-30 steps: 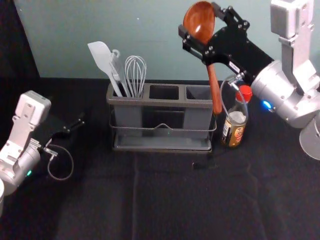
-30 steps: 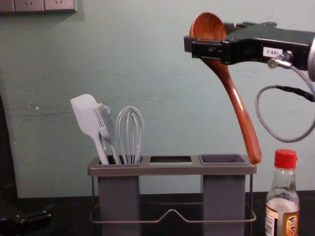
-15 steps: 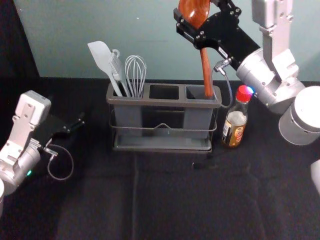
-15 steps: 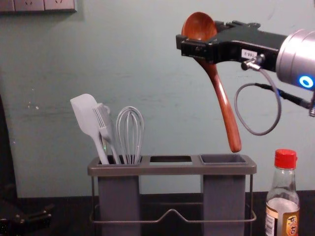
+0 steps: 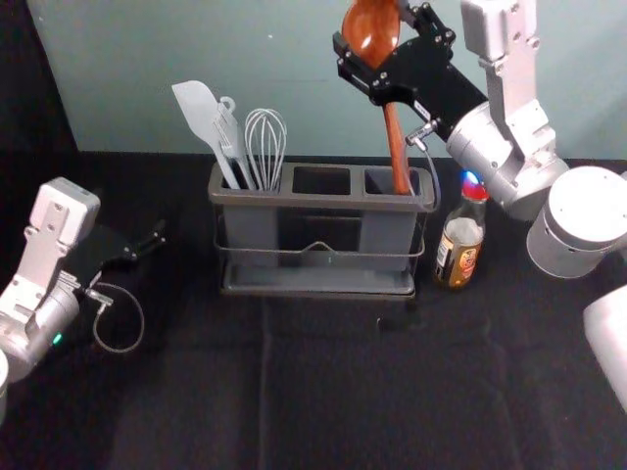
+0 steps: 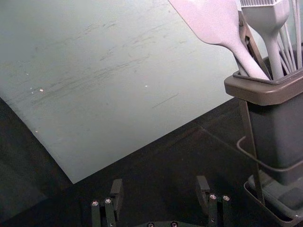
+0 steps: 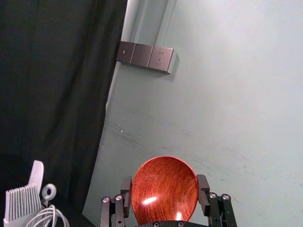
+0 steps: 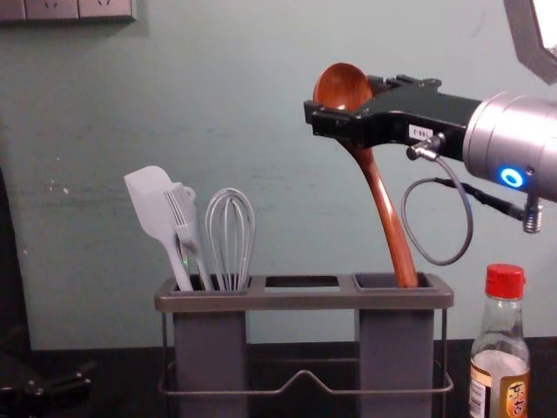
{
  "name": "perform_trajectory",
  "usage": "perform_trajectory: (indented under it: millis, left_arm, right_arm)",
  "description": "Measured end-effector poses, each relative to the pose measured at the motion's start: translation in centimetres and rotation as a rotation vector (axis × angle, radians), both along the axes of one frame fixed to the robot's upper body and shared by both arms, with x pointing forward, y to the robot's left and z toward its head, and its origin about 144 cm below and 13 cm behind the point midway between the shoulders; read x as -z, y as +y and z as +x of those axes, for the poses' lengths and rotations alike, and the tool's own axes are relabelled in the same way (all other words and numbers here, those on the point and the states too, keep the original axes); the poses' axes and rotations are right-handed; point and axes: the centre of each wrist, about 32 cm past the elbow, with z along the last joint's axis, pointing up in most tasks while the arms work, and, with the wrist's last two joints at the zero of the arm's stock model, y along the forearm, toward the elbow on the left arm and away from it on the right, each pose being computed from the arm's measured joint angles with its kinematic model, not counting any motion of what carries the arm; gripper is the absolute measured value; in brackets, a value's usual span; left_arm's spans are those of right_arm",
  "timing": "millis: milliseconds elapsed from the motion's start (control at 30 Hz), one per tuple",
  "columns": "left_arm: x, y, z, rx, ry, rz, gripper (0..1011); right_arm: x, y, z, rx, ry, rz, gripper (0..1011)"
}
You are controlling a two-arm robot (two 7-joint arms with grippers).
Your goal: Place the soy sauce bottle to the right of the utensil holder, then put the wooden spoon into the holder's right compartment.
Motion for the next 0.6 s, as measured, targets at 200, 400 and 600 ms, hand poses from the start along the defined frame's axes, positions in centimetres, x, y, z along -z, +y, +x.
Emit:
perform_trajectory:
  millis: [200,400,600]
  left_arm:
    - [0.0,0.0,0.0,0.000,0.000,0.000,1005]
    - [0.0,0.0,0.0,0.000,0.000,0.000,1005]
    - [0.0,0.0,0.0,0.000,0.000,0.000,1005]
  right_arm:
    - [0.4,-0.1,0.2,0.005,0.008,-0.003,836]
    - [0.9,-0.2,0.0,0.005,0.018,-0.003,837]
    - [1.8,-0.5,-0.3,0.006,0.034,-0.001,837]
